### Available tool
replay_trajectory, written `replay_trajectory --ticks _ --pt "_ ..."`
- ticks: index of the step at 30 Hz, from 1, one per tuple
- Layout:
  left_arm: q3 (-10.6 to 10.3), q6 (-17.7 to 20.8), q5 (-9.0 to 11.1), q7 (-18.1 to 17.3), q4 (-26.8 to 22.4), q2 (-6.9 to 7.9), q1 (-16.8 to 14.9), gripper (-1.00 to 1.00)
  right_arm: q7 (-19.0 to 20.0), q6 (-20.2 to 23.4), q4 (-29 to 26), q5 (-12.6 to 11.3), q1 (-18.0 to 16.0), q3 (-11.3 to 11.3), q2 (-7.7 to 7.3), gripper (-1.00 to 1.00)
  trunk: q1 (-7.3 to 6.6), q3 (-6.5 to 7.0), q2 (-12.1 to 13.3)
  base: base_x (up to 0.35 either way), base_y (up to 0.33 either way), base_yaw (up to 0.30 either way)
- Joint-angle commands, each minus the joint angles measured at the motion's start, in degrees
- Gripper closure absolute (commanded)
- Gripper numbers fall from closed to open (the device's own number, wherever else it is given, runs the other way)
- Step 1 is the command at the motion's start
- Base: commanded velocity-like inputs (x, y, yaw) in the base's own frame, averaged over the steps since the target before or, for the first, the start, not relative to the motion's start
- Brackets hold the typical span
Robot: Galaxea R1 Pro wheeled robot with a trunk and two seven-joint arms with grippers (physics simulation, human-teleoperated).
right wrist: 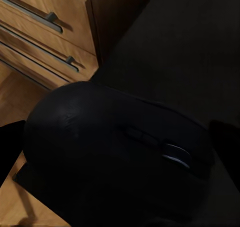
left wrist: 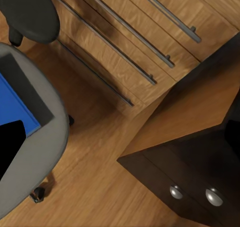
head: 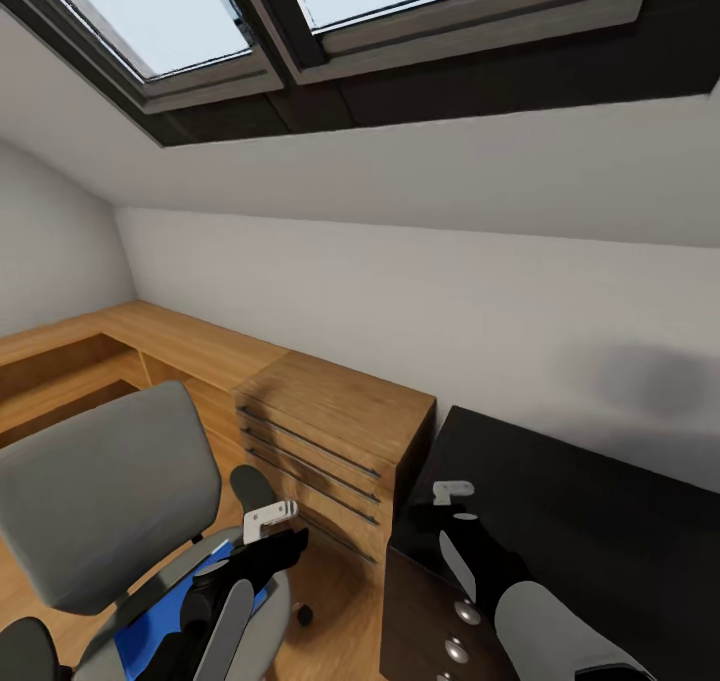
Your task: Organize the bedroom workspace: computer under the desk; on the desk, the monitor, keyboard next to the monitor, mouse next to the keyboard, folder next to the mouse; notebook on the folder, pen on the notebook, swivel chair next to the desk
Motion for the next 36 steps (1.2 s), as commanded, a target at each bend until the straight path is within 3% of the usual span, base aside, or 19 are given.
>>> replay_trajectory --ticks 1,7,36 --pt "-0.1 0.1 0.6 0.5 -0.1 0.0 0.0 -1.0 -0.4 0.7 -0.1 -0.2 0.0 0.4 -0.03 1.0 0.24 -0.27 -0.5 0.0 0.0 0.0" --pt "-0.1 0.1 0.6 0.5 -0.1 -0.03 0.0 -1.0 -0.4 2.5 -0.1 -0.2 0.0 0.1 -0.03 1.0 1.55 -1.35 -2.9 0.0 0.0 0.0" --pt "-0.1 0.1 0.7 0.5 0.0 -0.08 0.0 -1.0 -0.5 2.6 -0.1 -0.2 0.0 0.0 -0.09 1.0 7.7 -6.37 -14.1 0.0 0.0 0.0"
